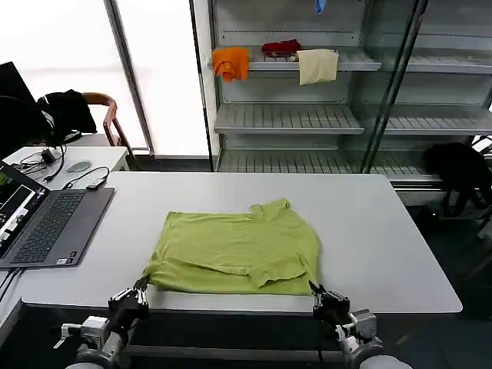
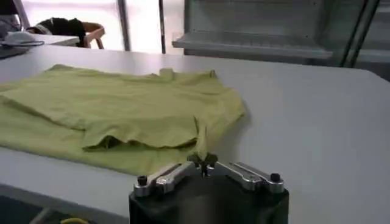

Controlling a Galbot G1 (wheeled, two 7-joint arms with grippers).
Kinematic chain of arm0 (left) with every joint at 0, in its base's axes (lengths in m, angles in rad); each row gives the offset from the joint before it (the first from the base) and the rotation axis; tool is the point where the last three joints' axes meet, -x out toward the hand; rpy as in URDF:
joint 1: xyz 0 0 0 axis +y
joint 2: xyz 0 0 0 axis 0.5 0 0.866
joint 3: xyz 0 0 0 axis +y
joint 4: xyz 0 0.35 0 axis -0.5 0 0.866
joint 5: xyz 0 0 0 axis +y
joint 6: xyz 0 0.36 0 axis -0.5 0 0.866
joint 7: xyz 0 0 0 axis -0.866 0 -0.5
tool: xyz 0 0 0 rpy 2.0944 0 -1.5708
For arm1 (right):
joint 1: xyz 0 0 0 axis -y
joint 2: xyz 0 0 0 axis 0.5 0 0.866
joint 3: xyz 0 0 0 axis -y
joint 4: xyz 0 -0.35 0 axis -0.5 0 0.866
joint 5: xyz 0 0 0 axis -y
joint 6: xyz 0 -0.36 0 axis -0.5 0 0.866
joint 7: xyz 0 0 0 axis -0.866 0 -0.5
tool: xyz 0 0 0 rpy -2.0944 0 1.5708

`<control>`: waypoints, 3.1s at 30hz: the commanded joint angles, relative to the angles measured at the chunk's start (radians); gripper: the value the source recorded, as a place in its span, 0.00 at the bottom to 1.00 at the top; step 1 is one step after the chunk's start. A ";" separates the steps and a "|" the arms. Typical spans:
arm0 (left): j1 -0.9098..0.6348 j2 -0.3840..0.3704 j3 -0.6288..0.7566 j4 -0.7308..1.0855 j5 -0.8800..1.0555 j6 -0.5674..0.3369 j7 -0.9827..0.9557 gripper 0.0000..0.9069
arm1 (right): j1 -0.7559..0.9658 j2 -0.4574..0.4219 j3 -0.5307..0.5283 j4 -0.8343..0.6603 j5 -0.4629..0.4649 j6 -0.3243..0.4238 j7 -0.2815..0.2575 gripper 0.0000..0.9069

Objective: Fold and organize the clothes.

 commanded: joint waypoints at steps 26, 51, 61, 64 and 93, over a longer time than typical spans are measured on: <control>-0.422 0.028 0.006 0.182 -0.221 0.127 -0.031 1.00 | 0.484 0.101 0.007 -0.234 0.023 -0.011 0.011 1.00; -0.899 0.074 0.190 0.825 0.034 0.125 0.112 1.00 | 0.943 0.296 -0.021 -0.952 -0.080 -0.004 0.010 1.00; -0.884 0.063 0.189 0.864 0.057 0.124 0.119 0.91 | 0.961 0.296 -0.016 -1.007 -0.124 -0.002 0.012 0.80; -0.884 0.060 0.188 0.872 0.065 0.123 0.120 0.58 | 0.962 0.296 -0.017 -1.020 -0.132 -0.001 0.003 0.18; -0.799 0.066 0.177 0.678 0.009 0.101 0.140 0.01 | 0.858 0.296 -0.053 -0.794 -0.046 -0.001 -0.011 0.00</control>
